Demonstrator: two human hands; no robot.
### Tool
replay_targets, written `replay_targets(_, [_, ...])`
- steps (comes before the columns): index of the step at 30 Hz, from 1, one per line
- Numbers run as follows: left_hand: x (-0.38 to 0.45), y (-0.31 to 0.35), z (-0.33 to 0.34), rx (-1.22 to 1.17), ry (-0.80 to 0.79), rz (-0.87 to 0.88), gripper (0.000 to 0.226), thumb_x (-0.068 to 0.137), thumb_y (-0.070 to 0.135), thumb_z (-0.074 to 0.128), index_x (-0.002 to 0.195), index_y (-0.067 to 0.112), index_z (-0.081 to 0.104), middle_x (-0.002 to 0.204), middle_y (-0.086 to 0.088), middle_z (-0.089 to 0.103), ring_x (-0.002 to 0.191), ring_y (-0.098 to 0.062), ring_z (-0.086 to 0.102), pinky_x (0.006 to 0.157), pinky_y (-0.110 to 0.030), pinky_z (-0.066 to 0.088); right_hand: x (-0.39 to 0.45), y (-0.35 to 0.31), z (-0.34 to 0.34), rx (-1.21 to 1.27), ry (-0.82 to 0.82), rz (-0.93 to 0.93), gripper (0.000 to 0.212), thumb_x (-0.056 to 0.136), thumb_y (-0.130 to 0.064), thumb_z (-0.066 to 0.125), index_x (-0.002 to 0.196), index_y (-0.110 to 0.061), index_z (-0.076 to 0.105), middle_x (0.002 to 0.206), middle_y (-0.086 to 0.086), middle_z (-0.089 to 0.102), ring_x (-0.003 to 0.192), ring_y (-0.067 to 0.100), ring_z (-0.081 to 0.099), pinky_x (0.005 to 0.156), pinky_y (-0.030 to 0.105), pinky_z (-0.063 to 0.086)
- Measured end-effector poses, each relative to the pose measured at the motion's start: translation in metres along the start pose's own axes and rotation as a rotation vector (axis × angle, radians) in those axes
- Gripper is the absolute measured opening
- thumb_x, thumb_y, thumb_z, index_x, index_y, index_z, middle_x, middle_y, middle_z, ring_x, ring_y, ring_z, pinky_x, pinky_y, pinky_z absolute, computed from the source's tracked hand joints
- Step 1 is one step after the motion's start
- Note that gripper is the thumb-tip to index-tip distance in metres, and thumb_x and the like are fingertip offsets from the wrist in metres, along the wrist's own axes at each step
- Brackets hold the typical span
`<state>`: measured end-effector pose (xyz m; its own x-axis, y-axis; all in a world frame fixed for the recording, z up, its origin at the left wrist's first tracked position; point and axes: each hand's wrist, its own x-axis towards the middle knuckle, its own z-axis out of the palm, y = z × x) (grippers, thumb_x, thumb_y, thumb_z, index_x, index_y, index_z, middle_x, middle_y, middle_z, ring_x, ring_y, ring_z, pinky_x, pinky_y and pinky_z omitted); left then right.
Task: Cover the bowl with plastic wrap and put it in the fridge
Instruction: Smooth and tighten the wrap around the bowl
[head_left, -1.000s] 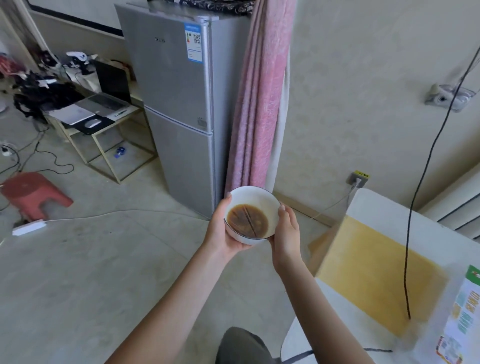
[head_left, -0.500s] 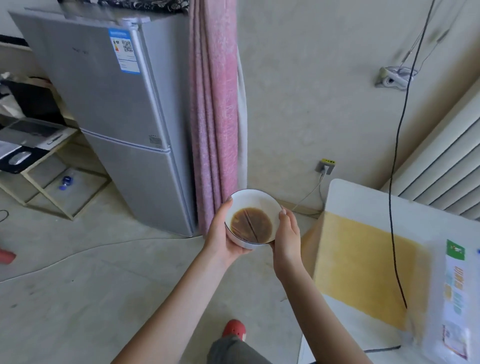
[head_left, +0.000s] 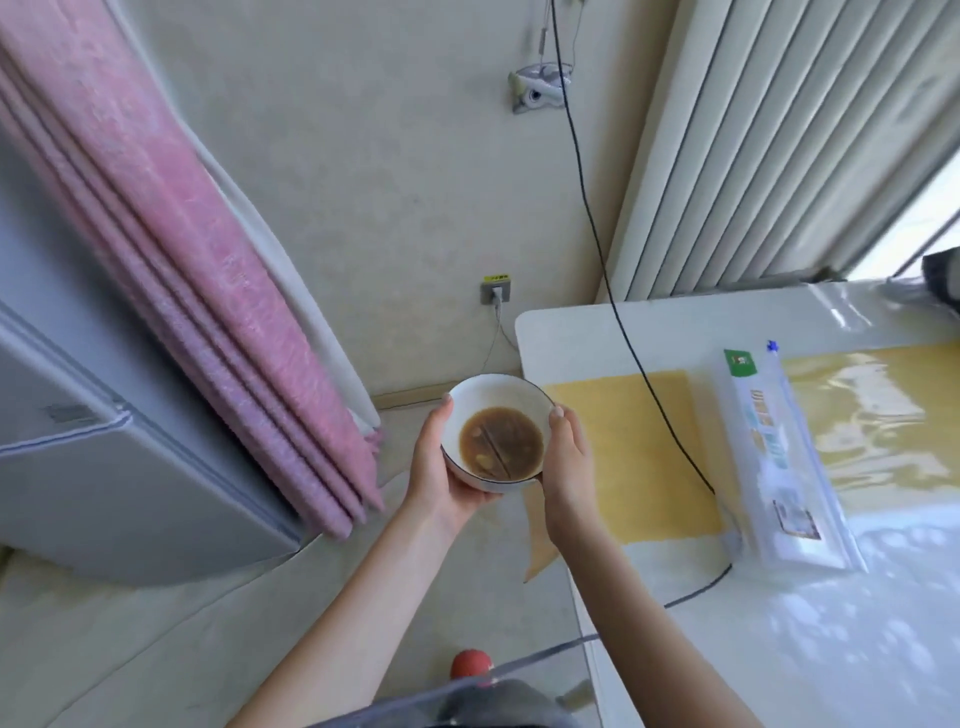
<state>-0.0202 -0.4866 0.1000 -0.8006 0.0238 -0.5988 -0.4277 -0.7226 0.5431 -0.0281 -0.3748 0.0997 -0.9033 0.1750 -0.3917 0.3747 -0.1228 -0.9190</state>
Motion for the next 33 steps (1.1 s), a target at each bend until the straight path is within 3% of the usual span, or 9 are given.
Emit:
replay_targets(3, [0.009, -0.002, 0.012, 0.057, -0.038, -0.062, 0.040, 0.085, 0.052, 0.054, 0.097, 0.015, 0.064, 0.080, -0.011, 0.074, 0.082, -0.029, 0.068, 0.062, -0.037, 0.055, 0.003, -0.003, -0.009, 0.041, 0.083, -0.001, 0.031, 0.098, -0.034, 0.032, 0.110, -0.027, 0.060, 0.110, -0.002, 0.064, 0.110, 0.018, 0.058, 0.100, 0.040, 0.047])
replay_targets(6, [0.020, -0.004, 0.020, 0.117, -0.067, -0.099, 0.039, 0.084, 0.053, 0.054, 0.096, 0.017, 0.064, 0.079, -0.010, 0.074, 0.083, -0.030, 0.067, 0.074, -0.040, 0.052, 0.007, -0.007, -0.018, 0.084, 0.155, -0.002, 0.027, 0.100, -0.033, 0.034, 0.105, -0.025, 0.060, 0.101, -0.009, 0.061, 0.104, 0.014, 0.054, 0.094, 0.031, 0.045])
replay_targets(9, [0.029, -0.002, 0.030, 0.175, -0.112, -0.149, 0.036, 0.085, 0.050, 0.054, 0.092, 0.017, 0.065, 0.075, -0.009, 0.074, 0.086, -0.031, 0.065, 0.085, -0.046, 0.049, 0.010, -0.009, -0.024, 0.147, 0.231, 0.025, 0.028, 0.099, -0.039, 0.036, 0.119, -0.032, 0.054, 0.117, -0.016, 0.052, 0.115, 0.007, 0.045, 0.109, 0.032, 0.035])
replay_targets(11, [0.035, -0.001, 0.036, 0.197, -0.155, -0.196, 0.036, 0.085, 0.049, 0.053, 0.092, 0.016, 0.066, 0.077, -0.010, 0.074, 0.086, -0.030, 0.065, 0.081, -0.045, 0.050, 0.014, -0.006, -0.028, 0.163, 0.284, 0.031, 0.041, 0.095, -0.045, 0.038, 0.124, -0.025, 0.059, 0.127, -0.011, 0.056, 0.122, 0.011, 0.048, 0.112, 0.038, 0.034])
replay_targets(14, [0.043, -0.001, 0.042, 0.268, -0.200, -0.266, 0.044, 0.081, 0.053, 0.055, 0.101, 0.015, 0.067, 0.093, -0.013, 0.073, 0.090, -0.031, 0.066, 0.075, -0.043, 0.055, 0.015, -0.007, -0.034, 0.180, 0.379, 0.005, 0.034, 0.096, -0.036, 0.037, 0.095, -0.023, 0.068, 0.097, -0.003, 0.065, 0.093, 0.016, 0.058, 0.085, 0.031, 0.047])
replay_targets(17, [0.051, -0.001, 0.049, 0.321, -0.245, -0.324, 0.048, 0.082, 0.054, 0.055, 0.105, 0.013, 0.066, 0.099, -0.017, 0.069, 0.090, -0.034, 0.065, 0.078, -0.045, 0.052, 0.016, -0.005, -0.044, 0.240, 0.447, 0.013, 0.035, 0.100, -0.029, 0.034, 0.088, -0.020, 0.066, 0.087, 0.001, 0.064, 0.078, 0.016, 0.057, 0.073, 0.029, 0.048])
replay_targets(25, [0.063, -0.001, 0.060, 0.384, -0.300, -0.410, 0.046, 0.083, 0.052, 0.056, 0.111, 0.016, 0.062, 0.101, -0.018, 0.066, 0.090, -0.035, 0.063, 0.075, -0.046, 0.053, 0.017, 0.030, -0.075, 0.279, 0.640, 0.148, 0.034, 0.103, -0.025, 0.032, 0.095, -0.011, 0.062, 0.092, 0.010, 0.067, 0.081, 0.022, 0.063, 0.091, 0.040, 0.051])
replay_targets(29, [0.069, -0.006, 0.061, 0.407, -0.283, -0.439, 0.064, 0.074, 0.054, 0.065, 0.125, 0.015, 0.058, 0.125, -0.023, 0.060, 0.104, -0.040, 0.060, 0.077, -0.055, 0.053, 0.016, 0.037, -0.080, 0.282, 0.675, 0.151, 0.027, 0.102, -0.018, 0.035, 0.095, -0.011, 0.060, 0.089, 0.007, 0.065, 0.081, 0.021, 0.063, 0.089, 0.038, 0.053])
replay_targets(33, [0.073, -0.014, 0.064, 0.412, -0.285, -0.477, 0.057, 0.072, 0.054, 0.068, 0.116, 0.018, 0.062, 0.124, -0.022, 0.060, 0.112, -0.041, 0.058, 0.090, -0.061, 0.046, 0.015, 0.031, -0.101, 0.128, 0.773, 0.042, 0.015, 0.095, -0.010, 0.045, 0.096, -0.014, 0.060, 0.098, 0.011, 0.067, 0.089, 0.022, 0.065, 0.081, 0.031, 0.053])
